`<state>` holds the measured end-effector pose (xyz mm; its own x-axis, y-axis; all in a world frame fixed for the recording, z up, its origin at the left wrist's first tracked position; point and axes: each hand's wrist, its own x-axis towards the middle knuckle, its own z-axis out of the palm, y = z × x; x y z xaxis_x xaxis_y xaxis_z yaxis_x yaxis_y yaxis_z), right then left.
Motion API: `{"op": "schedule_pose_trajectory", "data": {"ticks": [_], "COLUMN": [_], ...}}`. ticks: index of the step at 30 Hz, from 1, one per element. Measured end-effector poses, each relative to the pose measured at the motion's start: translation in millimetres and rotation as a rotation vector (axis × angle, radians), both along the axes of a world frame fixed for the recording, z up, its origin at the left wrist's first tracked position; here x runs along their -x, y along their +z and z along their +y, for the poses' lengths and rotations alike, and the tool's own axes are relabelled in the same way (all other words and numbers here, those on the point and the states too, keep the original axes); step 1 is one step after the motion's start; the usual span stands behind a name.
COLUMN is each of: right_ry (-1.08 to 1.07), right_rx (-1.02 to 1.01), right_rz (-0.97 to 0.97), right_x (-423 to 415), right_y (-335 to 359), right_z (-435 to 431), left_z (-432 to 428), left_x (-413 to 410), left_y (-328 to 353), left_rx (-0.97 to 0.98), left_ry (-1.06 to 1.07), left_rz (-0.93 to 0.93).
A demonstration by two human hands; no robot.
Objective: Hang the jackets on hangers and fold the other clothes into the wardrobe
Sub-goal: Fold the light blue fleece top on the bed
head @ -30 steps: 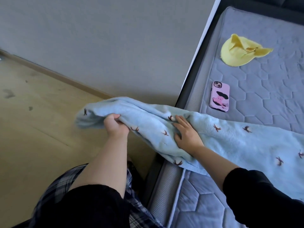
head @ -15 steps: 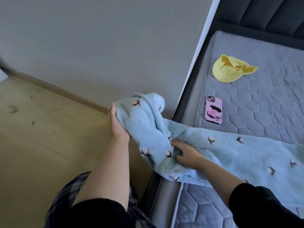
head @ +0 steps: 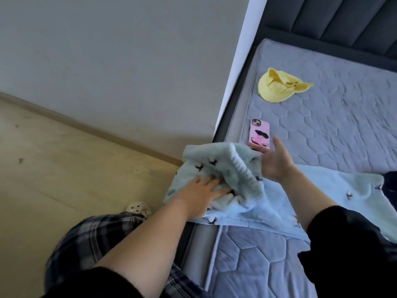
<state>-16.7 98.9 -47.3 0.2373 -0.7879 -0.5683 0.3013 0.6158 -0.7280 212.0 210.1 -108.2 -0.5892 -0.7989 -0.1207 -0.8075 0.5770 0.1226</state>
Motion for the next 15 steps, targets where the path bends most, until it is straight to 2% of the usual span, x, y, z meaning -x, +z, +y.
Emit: {"op": "schedule_pose_trajectory", "data": {"ticks": [2, 7, 8, 9, 11, 12, 14, 15], "right_ry": [0.119, 0.363, 0.404, 0.452, 0.500, 0.475, 0.346, 0.280], "right_rx": [-0.015, 0.182, 0.221, 0.261, 0.363, 0.406, 0.419, 0.391], "right_rz": [0.132, 0.234, 0.307, 0.415, 0.725, 0.872, 0.982, 0.948], "right_x": [9, -3, -6, -11, -23, -27, -35, -38], "right_y": [-3, 4, 1, 0, -1, -4, -6, -3], "right_z": [9, 24, 23, 25, 31, 32, 32, 33], "left_z": [3, -6, -9, -9, -10, -10, -15, -18], "left_x": [7, 18, 20, 23, 27, 27, 18, 12], "left_y": [-6, 9, 8, 9, 14, 17, 18, 17], "left_rx": [-0.118, -0.224, -0.293, -0.375, -0.558, -0.611, -0.574, -0.506], "left_ry": [-0.011, 0.116, 0.185, 0.272, 0.488, 0.586, 0.743, 0.814], "left_rz": [-0.129, 0.060, 0.165, 0.345, 0.772, 0.898, 0.960, 0.958]}}
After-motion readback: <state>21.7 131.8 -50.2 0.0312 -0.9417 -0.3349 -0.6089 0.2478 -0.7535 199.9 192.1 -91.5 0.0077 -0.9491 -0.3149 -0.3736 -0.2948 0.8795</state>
